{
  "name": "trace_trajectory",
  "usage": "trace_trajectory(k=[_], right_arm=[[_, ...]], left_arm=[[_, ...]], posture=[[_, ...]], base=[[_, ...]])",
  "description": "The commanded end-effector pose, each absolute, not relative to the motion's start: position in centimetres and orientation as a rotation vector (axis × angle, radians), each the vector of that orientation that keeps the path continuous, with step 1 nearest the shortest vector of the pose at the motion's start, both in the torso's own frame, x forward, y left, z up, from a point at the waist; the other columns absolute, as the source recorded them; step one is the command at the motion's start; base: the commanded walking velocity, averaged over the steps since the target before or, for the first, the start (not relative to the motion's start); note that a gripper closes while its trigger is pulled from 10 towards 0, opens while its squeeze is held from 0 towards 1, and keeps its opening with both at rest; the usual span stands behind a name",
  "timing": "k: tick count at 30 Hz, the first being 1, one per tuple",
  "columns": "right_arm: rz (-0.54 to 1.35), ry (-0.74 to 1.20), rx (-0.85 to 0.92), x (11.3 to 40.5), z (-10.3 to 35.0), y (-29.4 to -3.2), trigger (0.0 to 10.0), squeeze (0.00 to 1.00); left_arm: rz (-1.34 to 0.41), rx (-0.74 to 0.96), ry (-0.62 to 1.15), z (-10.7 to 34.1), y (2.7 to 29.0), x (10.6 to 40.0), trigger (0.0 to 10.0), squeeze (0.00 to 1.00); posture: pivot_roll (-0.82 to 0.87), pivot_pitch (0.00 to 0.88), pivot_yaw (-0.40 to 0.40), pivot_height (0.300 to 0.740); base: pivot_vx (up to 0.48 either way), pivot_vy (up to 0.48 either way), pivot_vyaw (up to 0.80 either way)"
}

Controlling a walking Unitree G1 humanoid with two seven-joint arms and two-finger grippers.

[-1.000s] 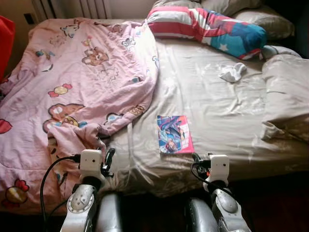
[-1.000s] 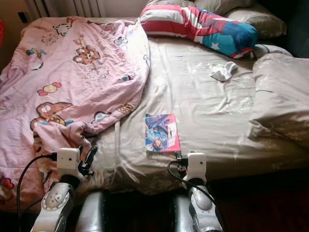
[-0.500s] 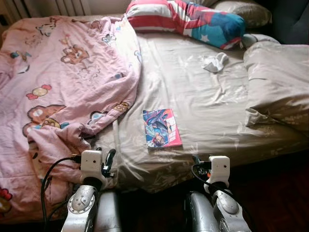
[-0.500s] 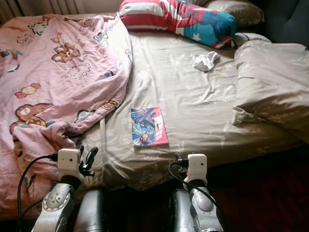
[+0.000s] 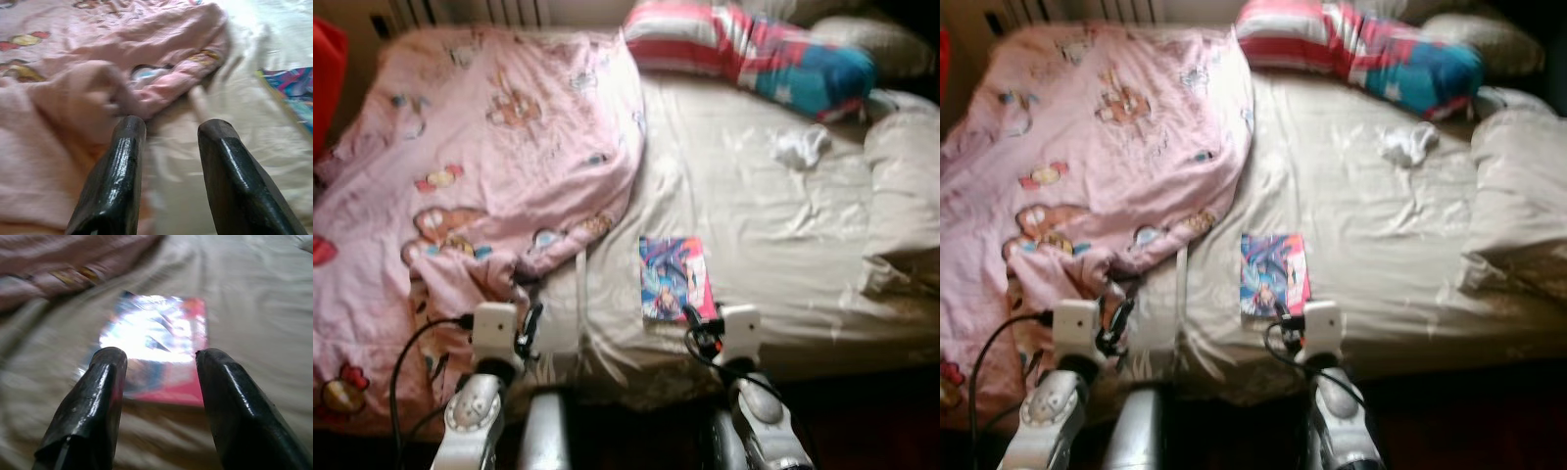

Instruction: Clean up the room

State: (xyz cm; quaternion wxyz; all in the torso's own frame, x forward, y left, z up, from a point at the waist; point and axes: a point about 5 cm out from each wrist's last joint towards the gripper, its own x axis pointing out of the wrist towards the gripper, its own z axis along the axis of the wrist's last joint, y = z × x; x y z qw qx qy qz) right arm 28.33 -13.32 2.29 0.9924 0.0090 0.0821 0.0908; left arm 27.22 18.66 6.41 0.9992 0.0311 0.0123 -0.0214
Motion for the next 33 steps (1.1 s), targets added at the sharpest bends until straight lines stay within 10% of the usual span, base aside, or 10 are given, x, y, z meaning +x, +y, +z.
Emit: trace_trajectory(k=[1, 33], right_arm=[[0.161, 0.19, 0.02, 28.0, 1.79, -13.97, 10.0, 0.0], [0.172, 0.176, 0.025, 28.4, 2.21, -13.92, 10.0, 0.0]], left_arm=[[-0.066, 0.089, 0.038, 6.08, 18.22, 27.01, 10.0, 0.0], [-0.062, 0.086, 0.035, 6.18, 18.04, 27.2, 10.0, 0.0]], posture=[[0.01, 0.126, -0.042, 0.562], [0.01, 0.156, -0.047, 0.562]], base=[[0.247, 0.0, 0.0], [0.266, 0.0, 0.22]])
